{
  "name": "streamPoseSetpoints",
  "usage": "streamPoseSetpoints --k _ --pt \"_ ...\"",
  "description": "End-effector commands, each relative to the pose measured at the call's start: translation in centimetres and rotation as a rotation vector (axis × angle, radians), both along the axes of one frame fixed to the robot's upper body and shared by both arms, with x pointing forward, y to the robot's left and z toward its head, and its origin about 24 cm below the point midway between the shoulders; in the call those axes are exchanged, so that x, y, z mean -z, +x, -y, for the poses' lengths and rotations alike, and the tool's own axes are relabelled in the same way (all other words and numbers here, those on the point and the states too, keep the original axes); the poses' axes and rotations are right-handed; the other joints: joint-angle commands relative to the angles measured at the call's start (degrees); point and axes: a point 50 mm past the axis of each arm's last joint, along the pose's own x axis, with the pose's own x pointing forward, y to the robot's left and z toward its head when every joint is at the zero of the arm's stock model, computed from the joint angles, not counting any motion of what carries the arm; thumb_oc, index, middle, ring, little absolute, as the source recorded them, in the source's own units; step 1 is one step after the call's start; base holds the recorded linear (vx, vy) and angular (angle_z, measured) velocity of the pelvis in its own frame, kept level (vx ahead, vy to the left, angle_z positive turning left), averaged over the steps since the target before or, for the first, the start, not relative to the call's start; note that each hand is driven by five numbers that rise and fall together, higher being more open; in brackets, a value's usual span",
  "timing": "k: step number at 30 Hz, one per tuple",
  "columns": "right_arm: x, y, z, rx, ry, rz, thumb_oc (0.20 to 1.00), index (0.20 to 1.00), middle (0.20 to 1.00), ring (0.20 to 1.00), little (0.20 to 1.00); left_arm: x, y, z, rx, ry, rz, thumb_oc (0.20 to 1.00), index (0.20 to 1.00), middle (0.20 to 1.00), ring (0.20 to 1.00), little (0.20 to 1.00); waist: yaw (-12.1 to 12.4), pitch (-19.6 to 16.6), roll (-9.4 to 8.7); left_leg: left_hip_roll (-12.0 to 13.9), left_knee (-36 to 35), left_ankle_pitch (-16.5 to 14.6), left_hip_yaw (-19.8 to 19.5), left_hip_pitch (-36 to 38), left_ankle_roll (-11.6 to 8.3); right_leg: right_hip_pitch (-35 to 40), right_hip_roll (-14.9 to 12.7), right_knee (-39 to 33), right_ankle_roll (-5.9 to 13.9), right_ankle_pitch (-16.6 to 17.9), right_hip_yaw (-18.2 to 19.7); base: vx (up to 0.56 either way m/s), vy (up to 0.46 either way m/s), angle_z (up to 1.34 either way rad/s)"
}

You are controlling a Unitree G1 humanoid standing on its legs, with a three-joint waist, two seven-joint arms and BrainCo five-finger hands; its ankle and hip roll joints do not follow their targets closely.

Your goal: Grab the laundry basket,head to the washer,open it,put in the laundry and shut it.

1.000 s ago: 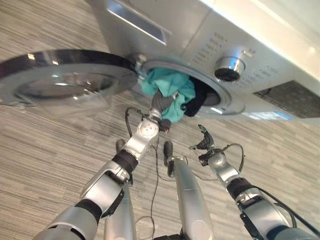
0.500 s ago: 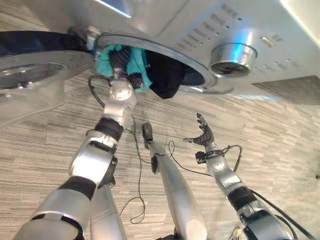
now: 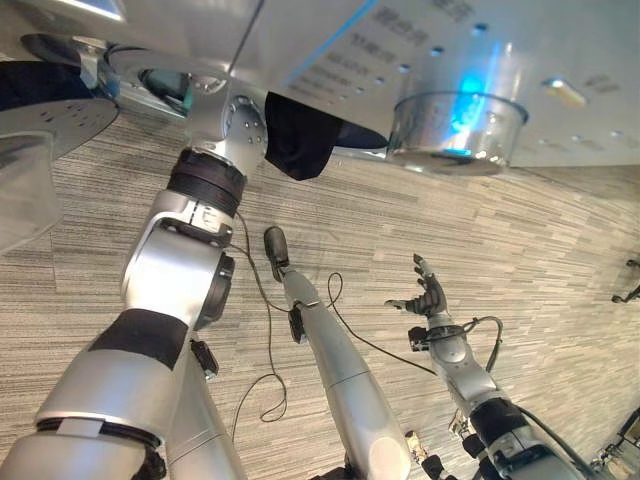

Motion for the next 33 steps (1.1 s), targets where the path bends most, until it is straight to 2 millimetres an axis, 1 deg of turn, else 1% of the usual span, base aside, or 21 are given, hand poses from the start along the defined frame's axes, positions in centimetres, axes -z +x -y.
streamPoseSetpoints --k 1,3,4,5,7,9,10,11,12,13,15,16,18,19,24,26,27,28,30,32,33 --pt "1.3 -2.6 5.2 0.12 -0.033 -0.071 1.0 1.0 1.0 1.0 1.0 -10.1 -6.3 1.6 0.081 0.007 0.427 0.2 0.2 0.2 0.2 0.2 -1.7 -7.4 3.94 6.5 8.6 -14.3 0.4 5.0 -3.73 0.2 -1.3 -6.5 3.82 0.4 -1.6 0.01 -0.045 -0.11" --pt "1.0 -2.7 5.5 0.124 -0.044 -0.06 1.0 1.0 1.0 1.0 1.0 -11.7 -7.6 1.3 0.113 -0.025 0.501 0.2 0.2 0.2 0.2 0.2 -1.9 -7.8 4.31 6.9 8.7 -14.3 0.6 4.6 -3.94 0.3 -1.1 -7.2 3.86 0.7 -1.4 0.03 -0.055 -0.15" --pt "0.5 -2.8 5.8 0.125 -0.047 -0.042 1.0 1.0 1.0 1.0 1.0 -12.9 -9.6 1.7 0.171 -0.052 0.614 0.2 0.2 0.2 0.2 0.2 -1.8 -8.0 4.82 7.1 8.4 -14.0 0.8 4.3 -4.19 0.4 -1.2 -8.3 3.89 0.9 -1.5 0.04 -0.044 -0.14" --pt "0.5 -2.8 5.9 0.126 -0.048 -0.043 1.0 1.0 1.0 1.0 1.0 -12.9 -9.5 1.7 0.172 -0.054 0.615 0.2 0.2 0.2 0.2 0.2 -1.8 -8.1 4.92 7.1 8.3 -14.0 0.7 4.3 -4.19 0.4 -1.2 -8.4 3.89 1.0 -1.6 0.03 -0.042 -0.11" --pt "0.1 -3.1 6.3 0.109 -0.086 -0.036 1.0 1.0 1.0 1.0 1.0 -13.6 -12.1 2.9 0.26 -0.076 0.757 0.2 0.2 0.2 0.2 0.2 -1.7 -8.1 5.2 6.9 7.6 -13.6 0.9 4.1 -4.25 0.5 -1.4 -9.1 3.99 1.2 -1.7 0.01 -0.041 -0.02" --pt "0.1 -3.6 6.7 0.099 -0.114 -0.045 1.0 1.0 1.0 1.0 1.0 -13.7 -14.6 4.5 0.343 -0.063 0.88 0.2 0.2 0.2 0.2 0.2 -1.5 -8.1 5.52 6.6 6.9 -13.2 1.0 3.8 -4.27 0.6 -1.7 -9.6 3.99 1.5 -2.0 0.01 -0.05 0.03" --pt "0.1 -3.7 6.8 0.093 -0.119 -0.049 1.0 1.0 1.0 1.0 1.0 -13.7 -15.4 5.1 0.365 -0.048 0.916 0.2 0.2 0.2 0.2 0.2 -1.4 -8.1 5.58 6.4 6.7 -13.1 0.9 3.6 -4.22 0.6 -1.7 -9.9 3.97 1.5 -2.2 0.02 -0.037 0.07" --pt "0.2 -3.8 6.9 0.095 -0.119 -0.052 1.0 1.0 1.0 1.0 1.0 -13.5 -15.4 5.3 0.363 -0.049 0.913 0.2 0.2 0.2 0.2 0.2 -1.4 -8.2 5.67 6.4 6.7 -13.0 0.8 3.5 -4.21 0.6 -1.8 -10.0 3.97 1.6 -2.4 0.01 -0.054 0.08" --pt "0.1 -4.0 7.1 0.09 -0.126 -0.057 1.0 1.0 1.0 1.0 1.0 -13.0 -16.6 6.4 0.403 -0.017 0.963 0.2 0.2 0.2 0.2 0.2 -1.2 -8.1 5.86 6.2 6.4 -12.8 0.7 3.1 -4.21 0.6 -1.9 -10.3 3.94 1.6 -2.8 0.01 -0.055 0.07" --pt "0.2 -4.1 7.2 0.084 -0.13 -0.063 1.0 1.0 1.0 1.0 1.0 -12.7 -17.0 6.7 0.421 -0.001 0.989 0.2 0.2 0.2 0.2 0.2 -1.0 -7.9 5.96 6.2 6.5 -12.7 0.7 2.8 -4.22 0.6 -1.9 -10.3 3.91 1.6 -2.8 0.01 -0.083 0.06" --pt "0.5 -4.5 7.2 0.074 -0.134 -0.082 1.0 1.0 1.0 1.0 1.0 -11.5 -17.0 7.6 0.438 0.045 0.989 0.2 0.2 0.2 0.2 0.2 -0.5 -7.8 6.23 6.1 6.5 -12.4 0.5 2.5 -4.27 0.7 -2.0 -10.3 3.77 1.5 -3.2 0.01 -0.053 0.04" --pt "0.6 -4.5 7.2 0.074 -0.133 -0.083 1.0 1.0 1.0 1.0 1.0 -11.4 -17.0 7.7 0.438 0.046 0.988 0.2 0.2 0.2 0.2 0.2 -0.5 -7.8 6.22 6.1 6.5 -12.4 0.4 2.5 -4.27 0.7 -2.0 -10.2 3.75 1.5 -3.3 0.0 -0.038 0.04" --pt "0.7 -4.4 6.8 0.064 -0.118 -0.086 1.0 1.0 1.0 1.0 1.0 -10.0 -16.6 10.1 0.519 0.106 0.952 0.2 0.2 0.2 0.2 0.2 -0.4 -7.7 6.28 6.2 6.0 -12.0 0.5 2.4 -4.61 0.9 -1.8 -10.4 3.52 1.4 -3.8 0.0 -0.031 0.08" --pt "0.7 -4.4 6.8 0.065 -0.118 -0.086 1.0 1.0 1.0 1.0 1.0 -10.0 -16.6 10.1 0.52 0.106 0.952 0.2 0.2 0.2 0.2 0.2 -0.4 -7.7 6.26 6.2 6.0 -11.9 0.5 2.4 -4.62 1.0 -1.8 -10.4 3.52 1.4 -3.8 0.0 -0.015 0.07" --pt "-0.2 -4.2 6.6 0.049 -0.14 -0.04 1.0 1.0 1.0 1.0 1.0 -8.5 -16.1 11.5 0.53 0.138 0.907 0.2 0.2 0.2 0.2 0.2 -0.4 -7.6 6.2 6.9 6.6 -12.2 0.1 2.0 -4.73 0.6 -1.3 -9.7 3.21 0.7 -4.1 0.0 -0.03 0.01" --pt "-0.2 -4.3 6.2 0.036 -0.14 -0.036 1.0 1.0 1.0 1.0 1.0 -7.9 -15.4 11.8 0.516 0.179 0.879 0.2 0.2 0.2 0.2 0.2 -0.4 -7.8 5.99 7.8 9.4 -12.7 -0.7 0.3 -4.67 -0.5 -0.7 -7.5 2.75 -0.1 -4.3 -0.01 -0.085 0.0" --pt "0.5 -4.3 5.7 0.017 -0.139 -0.062 1.0 1.0 1.0 1.0 1.0 -7.2 -14.5 12.1 0.505 0.231 0.838 0.2 0.2 0.2 0.2 0.2 -0.3 -8.4 5.71 8.8 12.2 -13.4 -1.5 -0.9 -4.62 -1.5 0.1 -4.9 2.3 -0.9 -4.5 -0.01 -0.09 0.0" --pt "0.5 -4.3 5.6 0.016 -0.138 -0.063 1.0 1.0 1.0 1.0 1.0 -7.1 -14.5 12.1 0.504 0.233 0.837 0.2 0.2 0.2 0.2 0.2 -0.3 -8.5 5.71 8.9 12.5 -13.5 -1.6 -1.2 -4.66 -1.6 0.1 -4.7 2.27 -1.0 -4.5 -0.01 -0.091 0.0" --pt "1.3 -4.4 5.5 0.01 -0.143 -0.096 1.0 1.0 1.0 1.0 1.0 -6.4 -13.3 12.2 0.486 0.267 0.783 0.2 0.2 0.2 0.2 0.2 -0.3 -9.3 5.73 9.8 14.5 -13.9 -2.4 -2.1 -4.72 -2.0 0.5 -3.2 1.9 -1.5 -5.1 -0.01 -0.049 0.03" --pt "2.1 -4.5 5.0 0.001 -0.144 -0.126 1.0 1.0 1.0 1.0 1.0 -5.4 -11.6 12.0 0.476 0.279 0.707 0.2 0.2 0.2 0.2 0.2 -0.2 -10.4 5.96 10.7 16.2 -14.2 -3.3 -2.7 -4.9 -2.2 0.8 -1.5 1.54 -2.3 -6.0 -0.01 -0.077 0.04" --pt "2.8 -4.9 4.5 -0.029 -0.161 -0.159 1.0 1.0 1.0 1.0 1.0 -4.3 -10.3 12.0 0.477 0.286 0.641 0.2 0.2 0.2 0.2 0.2 -0.2 -11.4 5.93 11.0 17.3 -14.5 -4.0 -3.0 -4.82 -2.4 0.9 0.5 1.1 -3.1 -6.7 -0.02 -0.093 0.03"
